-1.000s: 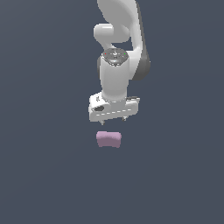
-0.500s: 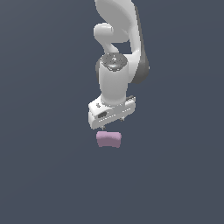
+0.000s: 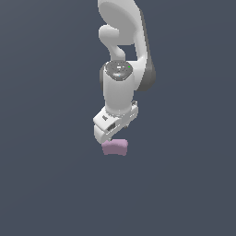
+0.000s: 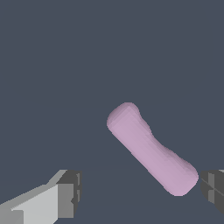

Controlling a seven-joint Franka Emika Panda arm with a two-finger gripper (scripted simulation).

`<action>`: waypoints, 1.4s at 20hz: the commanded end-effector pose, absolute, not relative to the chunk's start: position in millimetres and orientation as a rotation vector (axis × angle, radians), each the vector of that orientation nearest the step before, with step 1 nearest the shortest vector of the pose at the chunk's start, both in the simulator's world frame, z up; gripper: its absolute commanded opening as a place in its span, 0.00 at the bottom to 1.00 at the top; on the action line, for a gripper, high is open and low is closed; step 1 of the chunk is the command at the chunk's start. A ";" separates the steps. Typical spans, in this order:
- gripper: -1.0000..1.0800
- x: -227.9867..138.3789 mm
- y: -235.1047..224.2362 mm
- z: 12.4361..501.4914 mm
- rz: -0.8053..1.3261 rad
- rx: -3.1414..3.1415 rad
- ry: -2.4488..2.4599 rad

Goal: Pick up the object and move it to a goal position.

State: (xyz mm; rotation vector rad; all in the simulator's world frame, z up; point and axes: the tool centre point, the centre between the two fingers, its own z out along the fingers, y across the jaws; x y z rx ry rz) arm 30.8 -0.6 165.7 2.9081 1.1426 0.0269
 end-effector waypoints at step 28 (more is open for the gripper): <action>0.96 51.2 -14.0 147.1 0.000 2.346 2.086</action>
